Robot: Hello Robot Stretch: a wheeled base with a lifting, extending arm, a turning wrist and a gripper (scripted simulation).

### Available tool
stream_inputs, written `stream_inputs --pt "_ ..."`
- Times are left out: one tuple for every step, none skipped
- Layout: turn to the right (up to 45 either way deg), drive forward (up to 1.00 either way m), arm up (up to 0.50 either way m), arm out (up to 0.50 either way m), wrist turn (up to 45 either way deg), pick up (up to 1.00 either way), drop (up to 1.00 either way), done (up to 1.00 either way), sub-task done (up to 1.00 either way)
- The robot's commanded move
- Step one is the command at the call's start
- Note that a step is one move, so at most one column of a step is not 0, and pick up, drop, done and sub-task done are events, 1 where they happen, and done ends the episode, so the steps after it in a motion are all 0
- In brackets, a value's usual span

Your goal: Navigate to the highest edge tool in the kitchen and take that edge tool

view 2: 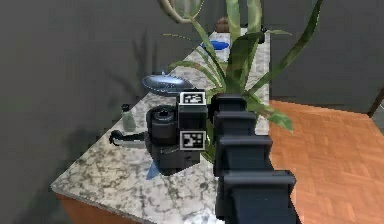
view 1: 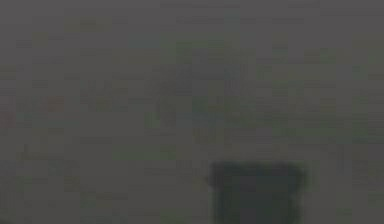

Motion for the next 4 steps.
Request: stream_inputs --pt "0.0 0.0 -0.16 0.0 0.0 0.0 0.0 0.0 0.0" --pt "0.0 0.0 0.0 0.0 0.0 1.0 0.0 0.0 0.0" --pt "0.0 0.0 0.1 0.0 0.0 0.0 0.0 0.0 0.0" --pt "0.0 0.0 0.0 0.0 0.0 0.0 0.0 1.0 0.0"
